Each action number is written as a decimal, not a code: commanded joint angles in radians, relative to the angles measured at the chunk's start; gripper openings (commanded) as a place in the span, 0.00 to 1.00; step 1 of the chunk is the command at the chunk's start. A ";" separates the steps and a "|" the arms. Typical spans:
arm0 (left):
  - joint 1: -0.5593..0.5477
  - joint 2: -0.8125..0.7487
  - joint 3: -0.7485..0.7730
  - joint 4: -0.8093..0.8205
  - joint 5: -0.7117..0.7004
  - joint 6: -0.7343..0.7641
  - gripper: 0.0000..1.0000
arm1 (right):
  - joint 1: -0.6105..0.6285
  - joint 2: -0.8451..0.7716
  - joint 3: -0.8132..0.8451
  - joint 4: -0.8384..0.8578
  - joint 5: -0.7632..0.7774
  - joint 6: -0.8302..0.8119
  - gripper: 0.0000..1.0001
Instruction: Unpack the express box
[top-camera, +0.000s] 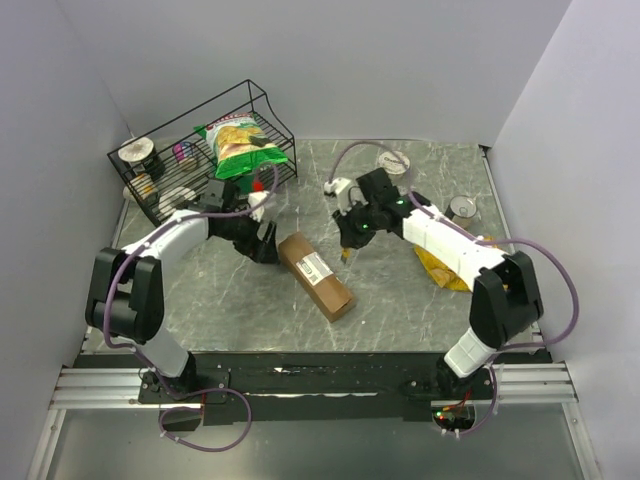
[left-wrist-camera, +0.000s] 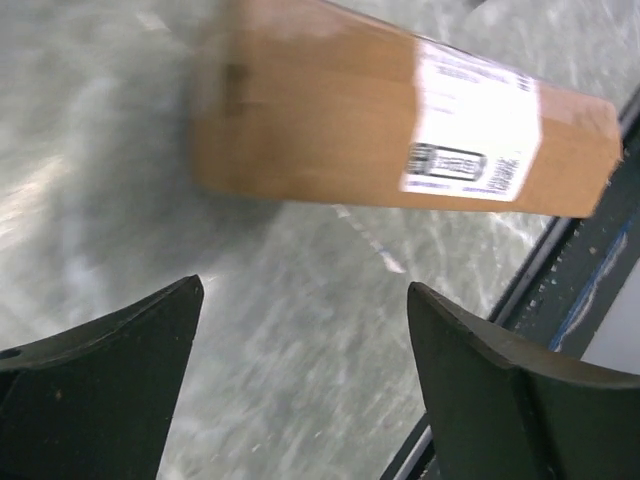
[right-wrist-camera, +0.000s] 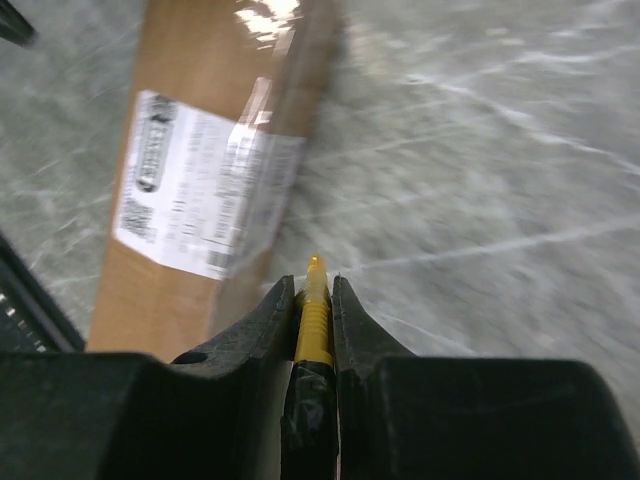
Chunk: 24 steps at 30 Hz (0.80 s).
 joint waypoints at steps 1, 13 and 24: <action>0.052 -0.021 0.115 -0.006 -0.024 0.027 0.94 | -0.050 -0.114 0.066 0.082 0.100 0.041 0.00; 0.028 0.286 0.344 0.063 0.093 -0.095 0.91 | -0.050 -0.048 0.228 0.114 0.315 0.201 0.00; 0.011 0.280 0.246 0.158 0.125 -0.160 0.90 | -0.050 0.008 0.323 0.039 0.108 0.166 0.00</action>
